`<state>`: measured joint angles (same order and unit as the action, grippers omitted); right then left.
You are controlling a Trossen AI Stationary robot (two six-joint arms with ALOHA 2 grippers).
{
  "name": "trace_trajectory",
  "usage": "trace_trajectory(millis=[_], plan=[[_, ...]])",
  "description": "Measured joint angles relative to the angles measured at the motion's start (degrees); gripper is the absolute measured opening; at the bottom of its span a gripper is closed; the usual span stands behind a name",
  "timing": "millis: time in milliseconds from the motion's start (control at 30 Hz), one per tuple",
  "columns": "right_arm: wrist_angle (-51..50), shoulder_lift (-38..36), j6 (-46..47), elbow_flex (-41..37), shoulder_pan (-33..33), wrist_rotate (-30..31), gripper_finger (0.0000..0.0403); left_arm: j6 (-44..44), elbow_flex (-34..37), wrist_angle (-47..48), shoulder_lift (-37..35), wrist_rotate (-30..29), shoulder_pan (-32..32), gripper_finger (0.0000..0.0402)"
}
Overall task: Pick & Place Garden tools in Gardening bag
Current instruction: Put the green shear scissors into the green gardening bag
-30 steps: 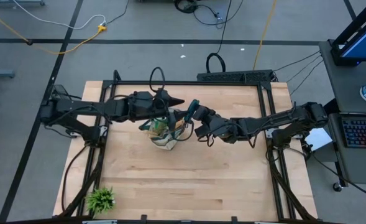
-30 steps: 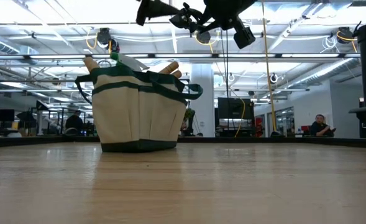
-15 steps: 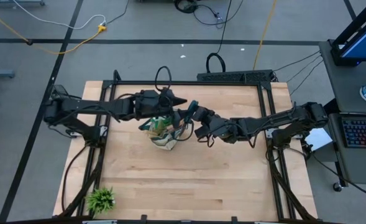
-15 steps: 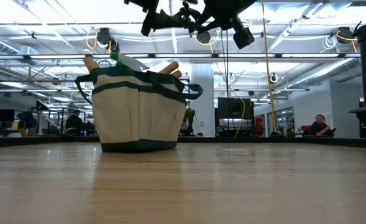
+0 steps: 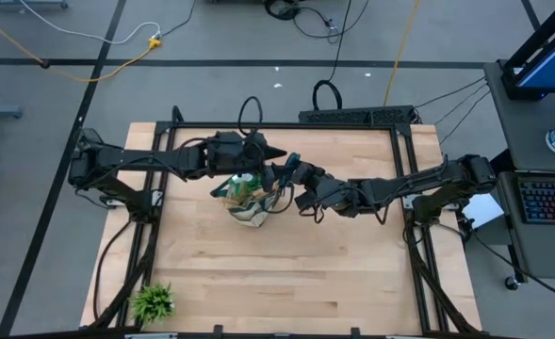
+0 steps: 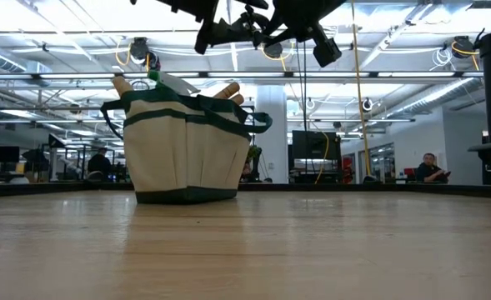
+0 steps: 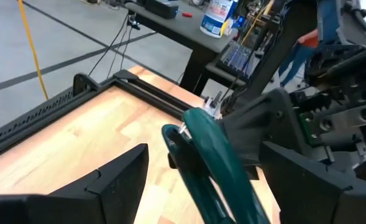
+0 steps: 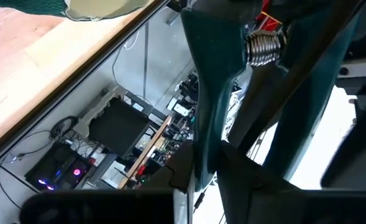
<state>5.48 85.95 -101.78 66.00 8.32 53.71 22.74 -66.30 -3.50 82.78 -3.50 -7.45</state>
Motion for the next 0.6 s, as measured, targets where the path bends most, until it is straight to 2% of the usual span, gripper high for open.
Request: trace_trajectory(millis=[500,600], plan=[[0.26,0.02,-1.59,0.0,0.02,-0.04,0.0035,-1.27,-0.02,0.63,1.67,0.47,0.01,0.0309],[-0.02,0.0,-1.57,-0.02,0.28,0.1,0.0035,-1.2,-0.02,0.36,2.36,0.62,0.01,0.0293]])
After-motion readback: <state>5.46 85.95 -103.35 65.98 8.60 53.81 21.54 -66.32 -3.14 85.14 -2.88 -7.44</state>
